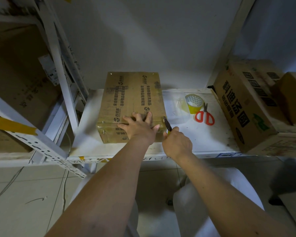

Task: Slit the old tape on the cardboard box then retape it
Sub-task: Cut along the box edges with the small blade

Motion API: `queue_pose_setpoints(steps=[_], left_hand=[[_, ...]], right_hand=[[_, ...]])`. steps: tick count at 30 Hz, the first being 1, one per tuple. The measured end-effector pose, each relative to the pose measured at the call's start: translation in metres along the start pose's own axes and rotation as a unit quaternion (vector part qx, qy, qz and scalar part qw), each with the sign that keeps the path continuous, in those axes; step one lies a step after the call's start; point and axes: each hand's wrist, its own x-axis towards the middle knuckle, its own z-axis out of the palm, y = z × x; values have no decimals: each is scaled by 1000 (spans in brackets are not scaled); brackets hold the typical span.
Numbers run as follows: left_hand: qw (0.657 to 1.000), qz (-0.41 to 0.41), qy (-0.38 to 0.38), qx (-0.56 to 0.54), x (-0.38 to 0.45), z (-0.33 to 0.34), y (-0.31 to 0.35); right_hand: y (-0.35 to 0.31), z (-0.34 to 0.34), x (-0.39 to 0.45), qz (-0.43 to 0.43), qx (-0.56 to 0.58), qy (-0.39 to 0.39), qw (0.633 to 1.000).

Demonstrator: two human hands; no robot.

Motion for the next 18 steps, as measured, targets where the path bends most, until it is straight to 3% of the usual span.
queue_pose_setpoints(steps=[11,18], left_hand=[[1000,-1,-12,-7,1,-6,-1],[1000,-3,-5,2,6,-5,1]], right_hand=[[0,-34,52,0,14,46,999],[16,-45,104,16,-38,2,999]])
